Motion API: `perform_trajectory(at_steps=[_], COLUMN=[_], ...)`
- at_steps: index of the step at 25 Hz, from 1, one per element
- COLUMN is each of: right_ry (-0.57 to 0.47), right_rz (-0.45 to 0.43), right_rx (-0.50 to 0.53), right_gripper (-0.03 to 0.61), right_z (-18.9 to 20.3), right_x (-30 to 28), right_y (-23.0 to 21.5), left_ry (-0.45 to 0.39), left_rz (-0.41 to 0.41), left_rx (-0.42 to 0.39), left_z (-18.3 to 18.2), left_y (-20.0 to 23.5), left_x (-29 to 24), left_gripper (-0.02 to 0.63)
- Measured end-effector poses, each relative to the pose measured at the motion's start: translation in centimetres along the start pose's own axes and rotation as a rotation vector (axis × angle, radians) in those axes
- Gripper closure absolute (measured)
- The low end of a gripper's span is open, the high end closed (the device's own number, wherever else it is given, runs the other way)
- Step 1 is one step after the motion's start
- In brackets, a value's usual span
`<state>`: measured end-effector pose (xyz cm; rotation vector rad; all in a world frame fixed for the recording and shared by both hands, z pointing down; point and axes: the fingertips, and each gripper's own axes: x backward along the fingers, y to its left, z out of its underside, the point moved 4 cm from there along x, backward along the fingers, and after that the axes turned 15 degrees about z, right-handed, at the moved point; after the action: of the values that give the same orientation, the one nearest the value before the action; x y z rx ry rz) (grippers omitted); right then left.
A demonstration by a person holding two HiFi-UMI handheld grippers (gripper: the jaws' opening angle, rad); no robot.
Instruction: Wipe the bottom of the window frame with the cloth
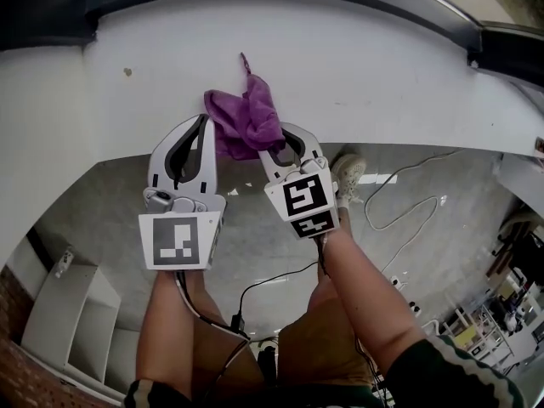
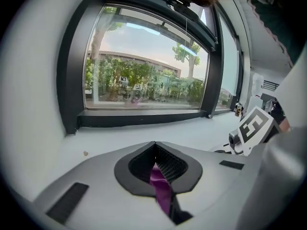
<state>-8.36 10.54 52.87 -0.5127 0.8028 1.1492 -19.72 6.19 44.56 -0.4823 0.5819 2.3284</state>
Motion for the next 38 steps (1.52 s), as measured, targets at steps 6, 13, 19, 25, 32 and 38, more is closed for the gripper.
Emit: perform_trajectory(at_steps=[6, 13, 19, 25, 32, 38], right_ry=[0.005, 0.006, 0.007, -0.004, -0.012, -0.004], right_rz=[-0.022, -0.052, -0.098, -0.149, -0.228, -0.291], right_rx=[0.009, 0.049, 0.083, 0.115, 0.143, 0.173], right_gripper=[0.466, 0.466, 0.466, 0.466, 0.466, 0.466], right_z=[-1.4, -2.8, -3.9, -5.3, -7.1, -8.5], right_x=[-1.0, -2.0, -2.7, -3.7, -4.9, -5.7], right_y=[2.3, 5.0, 7.7, 10.5, 14.6, 17.7], left_ry=[-0.008, 0.006, -0.004, -0.004, -0.013, -0.023], left_rz=[-0.055, -0.122, -0.163, -0.208, -0.261, -0.288], left_rx=[0.037, 0.072, 0.097, 0.113, 0.145, 0.169], left_z=[0.9, 2.2, 2.2, 2.5, 3.2, 3.5], left_y=[2.0, 4.3, 5.7, 7.1, 9.3, 10.3], left_x=[3.3, 6.6, 7.9, 9.6, 12.0, 13.5], left_gripper=[0.604, 0.604, 0.604, 0.604, 0.604, 0.604])
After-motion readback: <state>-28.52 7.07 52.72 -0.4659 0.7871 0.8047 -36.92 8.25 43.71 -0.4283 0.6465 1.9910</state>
